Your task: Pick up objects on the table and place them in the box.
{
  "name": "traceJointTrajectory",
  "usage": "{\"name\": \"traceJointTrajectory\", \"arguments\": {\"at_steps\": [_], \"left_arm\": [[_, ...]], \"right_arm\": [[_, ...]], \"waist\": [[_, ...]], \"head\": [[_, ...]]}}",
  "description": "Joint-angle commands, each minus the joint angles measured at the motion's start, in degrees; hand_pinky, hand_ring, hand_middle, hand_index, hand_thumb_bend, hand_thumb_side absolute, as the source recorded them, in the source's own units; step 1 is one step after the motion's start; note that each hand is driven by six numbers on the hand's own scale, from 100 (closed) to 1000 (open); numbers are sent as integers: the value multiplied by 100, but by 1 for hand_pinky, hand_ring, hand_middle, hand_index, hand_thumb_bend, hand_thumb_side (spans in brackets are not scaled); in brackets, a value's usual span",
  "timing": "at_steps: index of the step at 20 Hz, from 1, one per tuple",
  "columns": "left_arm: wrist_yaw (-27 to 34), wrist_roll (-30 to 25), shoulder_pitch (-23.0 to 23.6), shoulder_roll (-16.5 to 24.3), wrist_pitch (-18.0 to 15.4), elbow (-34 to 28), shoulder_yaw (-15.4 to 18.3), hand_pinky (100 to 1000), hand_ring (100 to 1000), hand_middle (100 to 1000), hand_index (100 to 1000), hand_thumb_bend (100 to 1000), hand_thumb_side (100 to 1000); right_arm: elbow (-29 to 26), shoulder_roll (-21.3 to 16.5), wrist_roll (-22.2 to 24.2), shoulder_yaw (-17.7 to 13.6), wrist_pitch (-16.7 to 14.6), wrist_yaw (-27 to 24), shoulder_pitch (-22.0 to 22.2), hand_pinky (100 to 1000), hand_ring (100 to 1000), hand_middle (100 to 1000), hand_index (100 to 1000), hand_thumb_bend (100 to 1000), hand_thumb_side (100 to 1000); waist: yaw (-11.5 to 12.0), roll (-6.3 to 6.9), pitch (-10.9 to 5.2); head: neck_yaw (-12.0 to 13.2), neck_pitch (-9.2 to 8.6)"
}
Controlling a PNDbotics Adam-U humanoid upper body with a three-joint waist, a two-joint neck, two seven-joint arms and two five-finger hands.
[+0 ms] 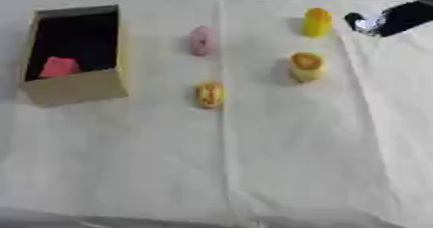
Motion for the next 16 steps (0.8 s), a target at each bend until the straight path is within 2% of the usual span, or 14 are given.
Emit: {"name": "traceJointTrajectory", "arguments": {"at_steps": [1,2,4,10,16], "left_arm": [[103,-30,-76,238,36,-225,-18,824,780,777,931,727,829],[123,-30,-75,238,49,-241,-17,823,780,777,931,727,829],[159,-20,-75,232,73,-255,-11,823,779,776,931,727,828],[197,-10,-88,202,92,-257,-16,822,779,775,931,728,827],[198,-25,-100,155,98,-243,-24,820,779,775,931,728,826]], "right_arm": [[-160,-201,133,-10,89,-319,-99,938,969,881,938,100,502],[-194,-197,185,14,125,-427,-101,938,967,877,938,100,450],[-266,-186,312,75,206,-650,-106,937,962,869,933,100,425],[-419,-124,572,257,478,-1058,-143,935,955,853,934,100,437],[-353,-55,732,366,698,-1159,-110,946,968,852,941,100,480]], "waist": [[16,8,-93],[19,8,-93],[23,11,-92],[42,31,-85],[60,43,-61]], "head": [[-36,4],[-42,1],[-57,2],[-104,3],[-123,25]]}}
